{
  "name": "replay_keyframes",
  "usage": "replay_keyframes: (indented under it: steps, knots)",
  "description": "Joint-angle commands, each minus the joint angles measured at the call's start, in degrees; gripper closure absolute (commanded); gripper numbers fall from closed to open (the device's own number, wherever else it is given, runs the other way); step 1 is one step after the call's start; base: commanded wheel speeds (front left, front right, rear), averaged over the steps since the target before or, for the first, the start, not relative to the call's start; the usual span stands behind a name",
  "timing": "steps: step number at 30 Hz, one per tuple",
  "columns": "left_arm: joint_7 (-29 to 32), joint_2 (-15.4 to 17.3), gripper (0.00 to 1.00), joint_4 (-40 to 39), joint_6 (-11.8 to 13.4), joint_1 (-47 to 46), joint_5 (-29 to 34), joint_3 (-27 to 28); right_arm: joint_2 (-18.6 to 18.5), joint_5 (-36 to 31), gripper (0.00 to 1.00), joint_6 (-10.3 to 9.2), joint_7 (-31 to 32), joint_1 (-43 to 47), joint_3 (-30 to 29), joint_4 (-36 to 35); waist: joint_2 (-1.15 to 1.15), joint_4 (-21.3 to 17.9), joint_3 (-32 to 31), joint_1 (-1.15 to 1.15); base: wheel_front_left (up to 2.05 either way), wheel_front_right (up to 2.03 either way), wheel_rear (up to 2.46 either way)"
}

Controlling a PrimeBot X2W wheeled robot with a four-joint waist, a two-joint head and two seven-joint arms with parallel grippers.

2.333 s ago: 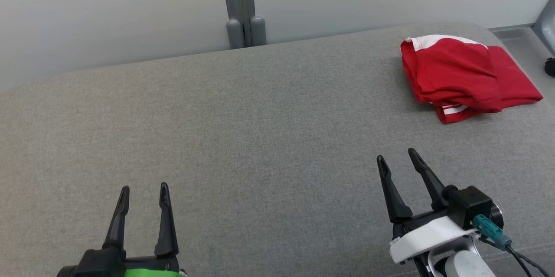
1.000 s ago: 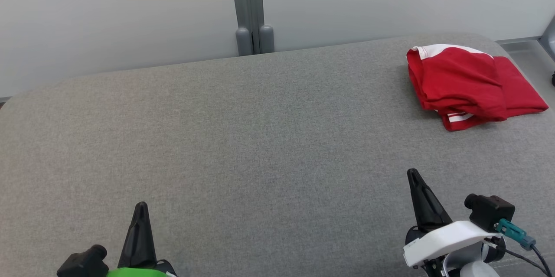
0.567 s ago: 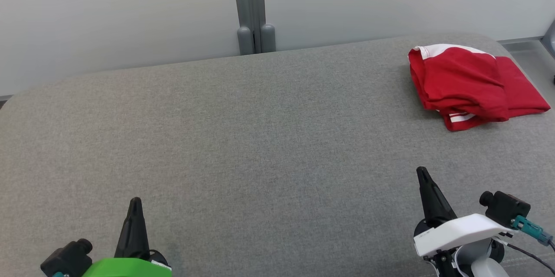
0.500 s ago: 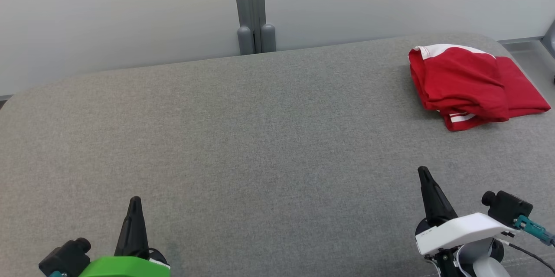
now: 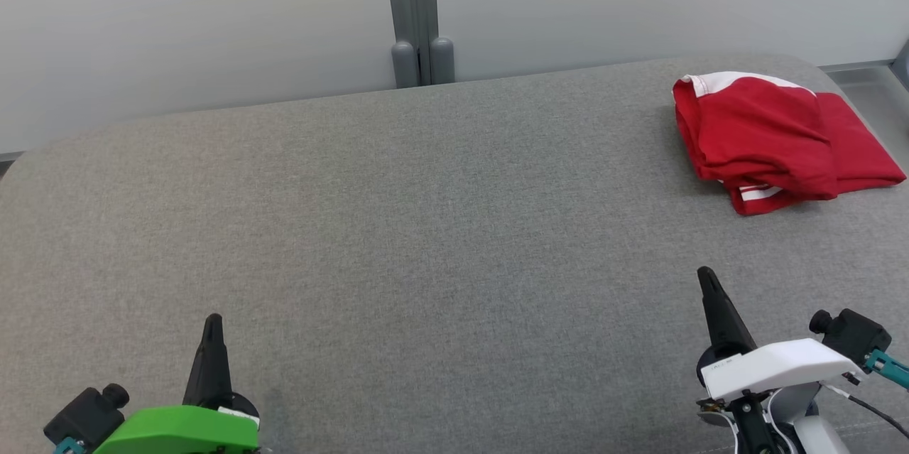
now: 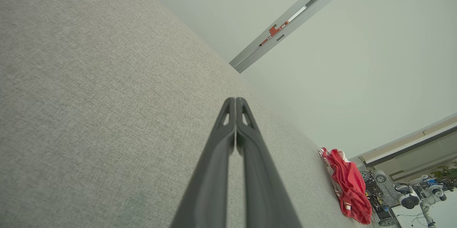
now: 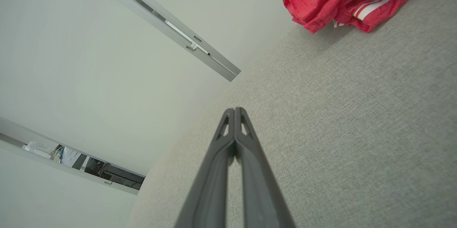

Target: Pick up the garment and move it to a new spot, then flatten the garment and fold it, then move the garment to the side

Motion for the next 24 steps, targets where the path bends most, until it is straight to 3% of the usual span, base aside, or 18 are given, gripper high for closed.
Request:
replay_keyframes:
  steps: [1,24]
  knots:
    - [0.37,0.55,1.00,-0.29,-0.65,-1.73,-2.05,0.39,-0.33,2.00,1.00,-0.02,0.46,-1.47,-0.44,-0.43,0.00,0.03,0.02,0.00,0.00,0.00,0.00]
    - [4.02,0.74,1.00,2.04,-2.29,-4.39,-16.33,2.37,-0.21,16.16,1.00,-0.03,4.24,-2.29,-3.09,0.11,0.00,0.51,0.25,0.00,0.00,0.00,0.00]
